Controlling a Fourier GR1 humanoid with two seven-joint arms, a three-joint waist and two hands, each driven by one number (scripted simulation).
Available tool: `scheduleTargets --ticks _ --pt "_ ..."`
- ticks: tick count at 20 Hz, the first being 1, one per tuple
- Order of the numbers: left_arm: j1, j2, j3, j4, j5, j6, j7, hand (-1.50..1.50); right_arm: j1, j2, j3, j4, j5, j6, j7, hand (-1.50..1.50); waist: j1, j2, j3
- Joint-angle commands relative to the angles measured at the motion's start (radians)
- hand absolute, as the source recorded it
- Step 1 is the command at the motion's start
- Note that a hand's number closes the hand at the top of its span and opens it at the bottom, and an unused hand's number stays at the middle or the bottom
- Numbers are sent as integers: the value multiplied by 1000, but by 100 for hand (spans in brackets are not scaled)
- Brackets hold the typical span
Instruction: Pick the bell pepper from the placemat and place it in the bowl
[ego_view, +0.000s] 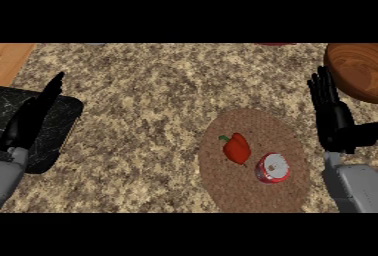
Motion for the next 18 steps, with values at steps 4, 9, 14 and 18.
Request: scheduleTargets --ticks 4,9,14,18 --pt "-20 -65 63 -40 66 36 -33 0 -191 -91 154 -146 20 299 -52 150 40 -15 -23" --pt "25 -149 93 -51 116 96 -44 0 -159 -411 222 -88 392 256 82 -150 -8 -20 -31" --pt "135 -158 136 -108 133 89 -97 0 139 -347 261 -394 440 157 -23 -150 -34 -12 -21" --pt "128 -166 152 -150 114 92 -66 0 234 -447 181 -513 422 253 -18 -150 -31 -7 -21"
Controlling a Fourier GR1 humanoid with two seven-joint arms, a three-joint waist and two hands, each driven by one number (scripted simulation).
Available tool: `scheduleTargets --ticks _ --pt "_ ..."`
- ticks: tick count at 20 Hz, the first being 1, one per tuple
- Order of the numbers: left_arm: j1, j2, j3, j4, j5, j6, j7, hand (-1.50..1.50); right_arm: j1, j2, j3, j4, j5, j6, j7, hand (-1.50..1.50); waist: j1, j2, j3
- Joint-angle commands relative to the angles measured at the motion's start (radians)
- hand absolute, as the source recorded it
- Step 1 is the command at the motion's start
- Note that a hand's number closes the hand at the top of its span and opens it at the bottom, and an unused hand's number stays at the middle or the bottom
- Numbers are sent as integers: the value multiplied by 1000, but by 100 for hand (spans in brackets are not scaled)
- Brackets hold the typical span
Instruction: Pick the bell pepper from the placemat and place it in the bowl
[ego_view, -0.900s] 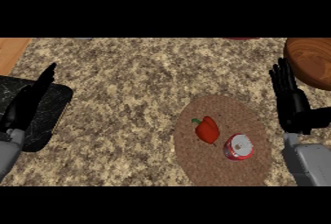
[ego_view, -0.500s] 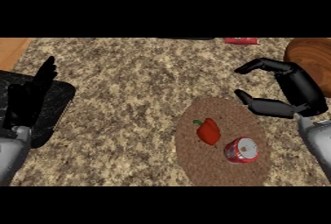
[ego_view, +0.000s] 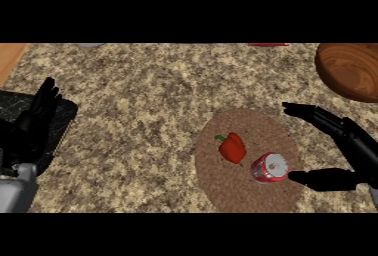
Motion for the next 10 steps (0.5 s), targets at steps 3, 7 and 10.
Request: scheduleTargets --ticks 3,7,10 --pt "-31 -62 9 44 -50 -13 -14 0 31 11 -41 -127 68 81 131 -150 2 8 1" --pt "24 -74 24 1 -53 -23 -44 0 -108 -13 -123 -148 -23 212 265 -150 10 8 1" --pt "-4 -94 1 -53 -75 2 31 0 -232 22 -78 -119 22 253 356 -150 16 8 1"
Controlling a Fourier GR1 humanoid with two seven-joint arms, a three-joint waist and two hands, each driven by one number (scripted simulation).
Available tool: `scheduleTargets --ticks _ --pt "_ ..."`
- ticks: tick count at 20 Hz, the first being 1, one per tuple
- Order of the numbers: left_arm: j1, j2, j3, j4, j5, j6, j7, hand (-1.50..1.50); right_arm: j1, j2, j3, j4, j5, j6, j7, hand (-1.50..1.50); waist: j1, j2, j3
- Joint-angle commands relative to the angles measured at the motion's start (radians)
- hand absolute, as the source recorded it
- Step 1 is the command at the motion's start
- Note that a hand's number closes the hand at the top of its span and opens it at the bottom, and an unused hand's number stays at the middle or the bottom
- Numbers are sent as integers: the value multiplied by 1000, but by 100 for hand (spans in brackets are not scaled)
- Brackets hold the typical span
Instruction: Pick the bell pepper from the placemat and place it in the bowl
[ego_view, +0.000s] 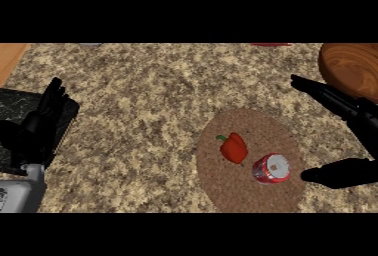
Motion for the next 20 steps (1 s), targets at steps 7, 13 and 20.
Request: scheduleTargets --ticks 7,13,20 --pt "-3 25 29 -39 6 -40 50 0 -349 3 157 100 37 285 309 -150 30 3 -1" --pt "-40 -12 28 24 -13 -39 17 0 -489 131 276 234 46 437 439 -150 16 4 -1" --pt "-16 4 53 -17 -11 -61 45 0 -504 237 356 440 128 529 373 -150 16 5 0"
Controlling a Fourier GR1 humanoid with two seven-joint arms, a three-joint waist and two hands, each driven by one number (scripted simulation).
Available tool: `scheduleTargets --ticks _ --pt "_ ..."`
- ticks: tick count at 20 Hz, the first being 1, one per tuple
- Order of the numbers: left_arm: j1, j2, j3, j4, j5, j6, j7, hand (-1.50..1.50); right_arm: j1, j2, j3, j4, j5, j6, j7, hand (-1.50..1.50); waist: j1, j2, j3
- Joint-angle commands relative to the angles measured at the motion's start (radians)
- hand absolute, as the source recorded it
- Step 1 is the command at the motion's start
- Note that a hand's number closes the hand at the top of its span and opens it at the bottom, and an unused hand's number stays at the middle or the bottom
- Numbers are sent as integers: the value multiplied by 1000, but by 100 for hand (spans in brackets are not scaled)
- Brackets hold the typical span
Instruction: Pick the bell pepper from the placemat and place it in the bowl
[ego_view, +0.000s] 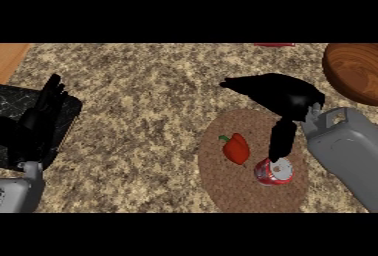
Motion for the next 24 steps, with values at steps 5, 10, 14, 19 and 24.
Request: scheduleTargets --ticks 5,10,14,19,24 --pt "10 -37 -12 4 -51 17 -12 0 -22 75 73 137 77 158 25 -150 -11 -1 1" --pt "53 -48 16 3 -40 -22 -38 0 -4 127 96 142 230 129 -7 -150 -10 -2 1" --pt "-10 -23 45 -21 -29 -31 45 0 26 117 91 67 328 30 -64 -150 -16 -3 1" --pt "5 -40 60 1 -54 -46 0 0 146 141 125 80 458 -57 -148 -150 -17 -2 1" --pt "63 -49 75 -33 -61 -70 -23 0 135 225 99 166 478 28 -142 -150 -12 -2 1"
